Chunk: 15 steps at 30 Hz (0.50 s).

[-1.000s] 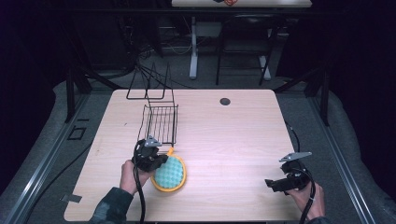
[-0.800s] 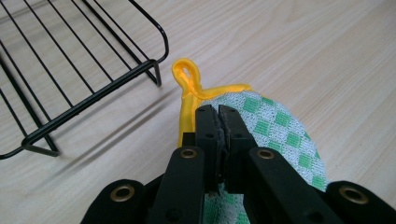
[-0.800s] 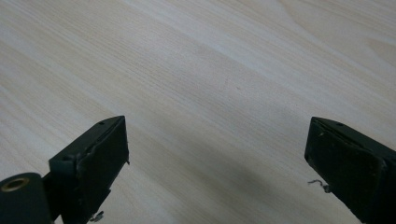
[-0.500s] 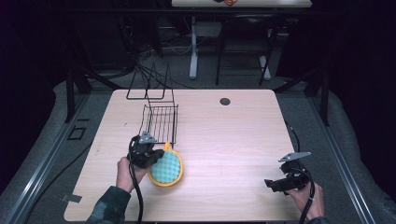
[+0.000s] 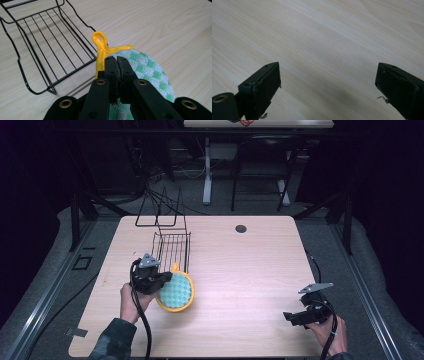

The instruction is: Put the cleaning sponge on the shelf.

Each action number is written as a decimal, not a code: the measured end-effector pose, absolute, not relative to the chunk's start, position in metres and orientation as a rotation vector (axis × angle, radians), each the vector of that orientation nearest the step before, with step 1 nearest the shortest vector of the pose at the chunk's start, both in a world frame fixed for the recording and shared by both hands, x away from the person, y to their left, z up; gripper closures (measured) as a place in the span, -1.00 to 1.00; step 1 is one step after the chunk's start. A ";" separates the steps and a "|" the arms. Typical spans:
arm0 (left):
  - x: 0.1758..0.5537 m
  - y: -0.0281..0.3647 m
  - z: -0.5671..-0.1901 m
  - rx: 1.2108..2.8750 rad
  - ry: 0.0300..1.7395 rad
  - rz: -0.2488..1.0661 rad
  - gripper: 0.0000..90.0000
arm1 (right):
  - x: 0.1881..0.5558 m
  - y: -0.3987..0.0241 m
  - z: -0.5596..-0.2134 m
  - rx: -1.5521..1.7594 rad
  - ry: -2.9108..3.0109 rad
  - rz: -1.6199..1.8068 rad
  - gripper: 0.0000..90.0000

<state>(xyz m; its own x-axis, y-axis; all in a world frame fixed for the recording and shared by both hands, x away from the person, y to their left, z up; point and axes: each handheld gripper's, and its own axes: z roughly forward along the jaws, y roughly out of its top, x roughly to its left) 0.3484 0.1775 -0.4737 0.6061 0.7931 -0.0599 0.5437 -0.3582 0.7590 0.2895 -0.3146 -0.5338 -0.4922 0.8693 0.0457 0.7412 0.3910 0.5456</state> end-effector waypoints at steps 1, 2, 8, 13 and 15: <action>0.349 0.178 -0.472 2.050 1.054 0.414 0.95 | 0.289 -0.315 -0.534 1.422 2.404 0.748 -0.87; 0.349 0.179 -0.471 2.045 1.053 0.419 0.95 | 0.289 -0.315 -0.533 1.422 2.404 0.751 -0.87; 0.354 0.185 -0.462 2.017 1.045 0.466 0.95 | 0.290 -0.315 -0.535 1.428 2.408 0.752 -0.86; 0.361 0.192 -0.454 1.978 1.052 0.493 0.95 | 0.290 -0.315 -0.535 1.431 2.409 0.741 -0.86; 0.366 0.194 -0.452 1.969 1.051 0.492 0.95 | 0.290 -0.316 -0.536 1.435 2.408 0.742 -0.86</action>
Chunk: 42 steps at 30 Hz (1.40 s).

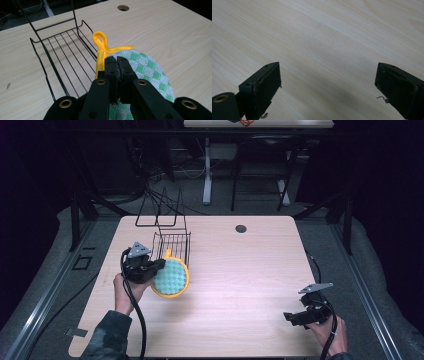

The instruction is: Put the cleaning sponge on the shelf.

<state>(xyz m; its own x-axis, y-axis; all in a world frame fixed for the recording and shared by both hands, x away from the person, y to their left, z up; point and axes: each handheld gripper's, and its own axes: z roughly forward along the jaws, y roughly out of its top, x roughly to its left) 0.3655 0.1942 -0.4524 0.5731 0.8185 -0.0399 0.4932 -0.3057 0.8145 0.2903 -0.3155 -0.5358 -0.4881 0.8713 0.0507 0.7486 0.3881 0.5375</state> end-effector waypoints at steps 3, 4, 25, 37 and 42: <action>0.369 0.193 -0.452 1.963 1.053 0.495 0.95 | 0.290 -0.316 -0.536 1.435 2.407 0.740 -0.86; 0.370 0.193 -0.452 1.967 1.051 0.491 0.95 | 0.290 -0.315 -0.536 1.433 2.407 0.739 -0.86; 0.389 0.200 -0.449 1.914 1.037 0.548 0.95 | 0.291 -0.316 -0.538 1.440 2.408 0.737 -0.86; 0.399 0.203 -0.450 1.879 1.060 0.578 0.95 | 0.291 -0.316 -0.538 1.440 2.412 0.731 -0.86; 0.400 0.203 -0.452 1.872 1.067 0.587 0.95 | 0.290 -0.318 -0.538 1.431 2.413 0.725 -0.86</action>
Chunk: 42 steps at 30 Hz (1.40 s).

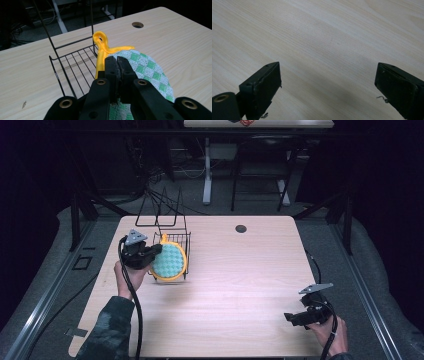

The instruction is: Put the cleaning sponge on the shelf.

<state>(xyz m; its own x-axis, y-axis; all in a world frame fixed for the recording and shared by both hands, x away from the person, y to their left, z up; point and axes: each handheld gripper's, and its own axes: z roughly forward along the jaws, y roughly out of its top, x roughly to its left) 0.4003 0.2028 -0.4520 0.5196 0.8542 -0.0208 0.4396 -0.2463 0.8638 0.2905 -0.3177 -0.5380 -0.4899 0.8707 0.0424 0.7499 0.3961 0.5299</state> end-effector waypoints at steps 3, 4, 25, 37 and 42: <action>0.401 0.203 -0.453 1.869 1.068 0.592 0.95 | 0.290 -0.318 -0.538 1.439 2.406 0.737 -0.86; 0.401 0.203 -0.453 1.867 1.070 0.592 0.95 | 0.290 -0.318 -0.537 1.442 2.410 0.733 -0.86; 0.425 0.216 -0.467 1.821 1.129 0.591 0.95 | 0.290 -0.318 -0.538 1.436 2.413 0.727 -0.85; 0.444 0.221 -0.481 1.822 1.172 0.567 0.95 | 0.289 -0.317 -0.539 1.438 2.410 0.732 -0.85; 0.449 0.222 -0.486 1.832 1.184 0.558 0.95 | 0.289 -0.317 -0.538 1.440 2.408 0.736 -0.85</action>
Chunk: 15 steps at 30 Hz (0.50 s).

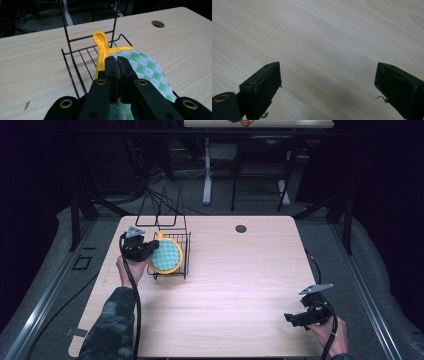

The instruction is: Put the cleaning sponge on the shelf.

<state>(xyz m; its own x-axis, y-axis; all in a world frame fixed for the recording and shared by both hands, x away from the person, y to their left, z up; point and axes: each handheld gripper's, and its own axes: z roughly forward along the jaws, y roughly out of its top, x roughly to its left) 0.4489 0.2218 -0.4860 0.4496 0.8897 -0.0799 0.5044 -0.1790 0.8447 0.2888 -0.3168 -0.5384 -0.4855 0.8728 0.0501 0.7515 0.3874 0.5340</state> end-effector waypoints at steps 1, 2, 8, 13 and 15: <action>0.451 0.222 -0.488 1.825 1.191 0.556 0.94 | 0.289 -0.317 -0.538 1.440 2.411 0.732 -0.85; 0.452 0.222 -0.489 1.817 1.200 0.544 0.95 | 0.289 -0.317 -0.538 1.440 2.411 0.732 -0.85; 0.460 0.222 -0.495 1.822 1.213 0.522 0.94 | 0.289 -0.317 -0.539 1.439 2.408 0.736 -0.85; 0.465 0.221 -0.499 1.834 1.218 0.512 0.94 | 0.288 -0.318 -0.539 1.438 2.409 0.734 -0.85; 0.468 0.221 -0.502 1.846 1.219 0.501 0.94 | 0.288 -0.318 -0.539 1.437 2.410 0.735 -0.85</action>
<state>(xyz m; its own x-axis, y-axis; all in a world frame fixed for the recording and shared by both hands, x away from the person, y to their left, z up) 0.4685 0.2207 -0.5017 0.4456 0.8876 -0.1165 0.5487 -0.1680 0.8190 0.2884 -0.3180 -0.5385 -0.4875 0.8718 0.0488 0.7507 0.3899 0.5333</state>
